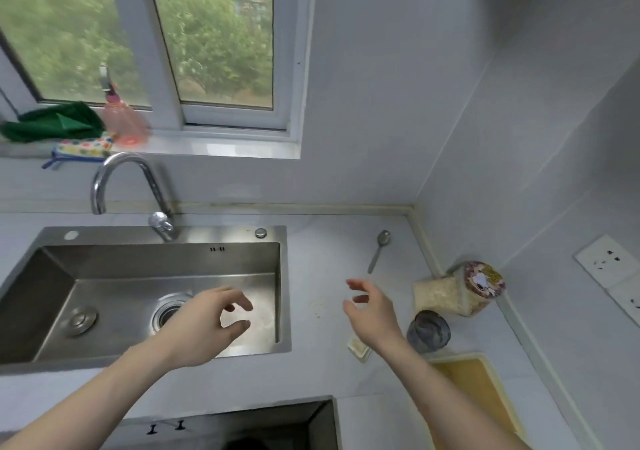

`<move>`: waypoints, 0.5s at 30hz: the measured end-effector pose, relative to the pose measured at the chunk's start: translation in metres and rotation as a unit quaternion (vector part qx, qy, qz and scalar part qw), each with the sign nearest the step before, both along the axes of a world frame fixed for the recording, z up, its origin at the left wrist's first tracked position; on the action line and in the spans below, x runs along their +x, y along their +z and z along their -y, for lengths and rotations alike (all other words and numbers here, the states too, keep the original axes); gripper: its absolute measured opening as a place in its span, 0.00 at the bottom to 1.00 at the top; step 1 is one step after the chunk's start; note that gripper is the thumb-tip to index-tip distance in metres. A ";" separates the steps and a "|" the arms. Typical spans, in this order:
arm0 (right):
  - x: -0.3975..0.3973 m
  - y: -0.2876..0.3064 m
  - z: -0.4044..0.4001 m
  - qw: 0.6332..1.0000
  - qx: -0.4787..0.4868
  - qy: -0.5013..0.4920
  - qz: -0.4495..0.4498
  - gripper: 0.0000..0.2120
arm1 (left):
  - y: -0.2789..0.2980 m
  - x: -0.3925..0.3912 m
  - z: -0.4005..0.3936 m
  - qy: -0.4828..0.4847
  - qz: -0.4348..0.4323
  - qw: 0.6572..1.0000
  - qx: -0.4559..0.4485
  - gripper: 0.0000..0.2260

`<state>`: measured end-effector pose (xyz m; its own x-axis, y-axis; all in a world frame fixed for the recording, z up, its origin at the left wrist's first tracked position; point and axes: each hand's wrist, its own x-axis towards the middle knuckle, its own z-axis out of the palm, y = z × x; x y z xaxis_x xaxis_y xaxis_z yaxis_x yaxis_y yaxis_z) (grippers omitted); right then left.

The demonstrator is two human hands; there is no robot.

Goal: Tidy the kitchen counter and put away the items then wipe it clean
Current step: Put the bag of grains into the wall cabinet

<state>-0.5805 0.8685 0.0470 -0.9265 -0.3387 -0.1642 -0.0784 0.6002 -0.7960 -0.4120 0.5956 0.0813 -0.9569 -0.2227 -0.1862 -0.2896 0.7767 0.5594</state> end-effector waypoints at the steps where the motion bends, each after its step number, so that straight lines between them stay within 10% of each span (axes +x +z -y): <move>1: 0.017 0.000 0.024 0.998 0.009 0.054 0.015 0.19 | -0.005 0.015 0.012 0.015 0.008 1.000 0.006 0.05; 6: 0.089 -0.001 0.131 0.964 0.050 0.260 0.041 0.23 | -0.025 0.089 0.081 0.112 0.035 0.993 -0.022 0.07; 15: 0.164 0.001 0.291 0.941 0.030 0.335 0.030 0.23 | -0.048 0.203 0.247 0.245 0.082 0.966 -0.031 0.10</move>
